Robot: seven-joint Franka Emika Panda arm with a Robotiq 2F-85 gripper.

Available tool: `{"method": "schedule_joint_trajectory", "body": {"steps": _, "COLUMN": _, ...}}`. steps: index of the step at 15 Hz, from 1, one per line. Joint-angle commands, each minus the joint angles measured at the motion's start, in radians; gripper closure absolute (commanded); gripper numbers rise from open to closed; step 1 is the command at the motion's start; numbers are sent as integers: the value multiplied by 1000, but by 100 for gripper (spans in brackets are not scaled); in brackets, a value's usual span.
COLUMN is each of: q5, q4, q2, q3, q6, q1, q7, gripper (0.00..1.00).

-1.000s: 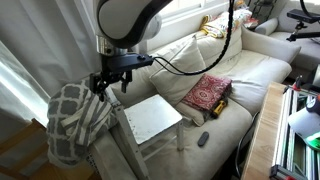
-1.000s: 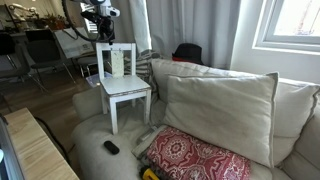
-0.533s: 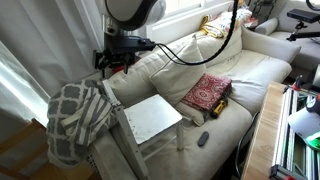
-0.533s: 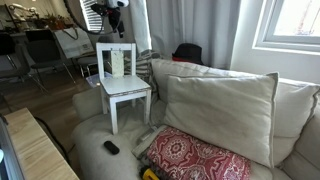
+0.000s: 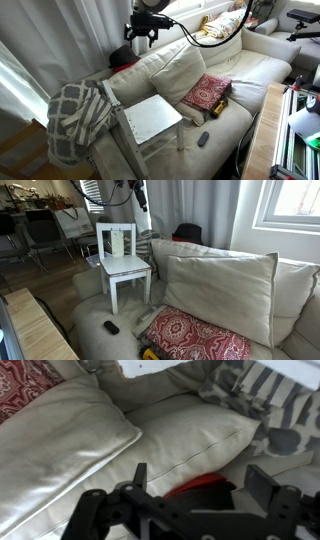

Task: Twist the chair then put the pillow behind

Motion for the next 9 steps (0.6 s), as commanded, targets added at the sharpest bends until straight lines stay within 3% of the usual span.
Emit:
{"method": "schedule_joint_trajectory", "body": {"steps": 1, "q5": -87, "q4": -66, "q2": 15, "q3": -51, "q6": 32, "q1": -12, "q7": 192, "gripper": 0}}
{"method": "schedule_joint_trajectory", "body": {"steps": 2, "q5": -61, "q4": -28, "q2": 6, "q3": -2, "q6": -2, "q1": -41, "q7": 102, "gripper": 0}}
{"method": "schedule_joint_trajectory", "body": {"steps": 9, "q5": -82, "q4": -43, "q2": 21, "q3": -17, "q6": 8, "q1": -43, "q7": 173, "gripper": 0}}
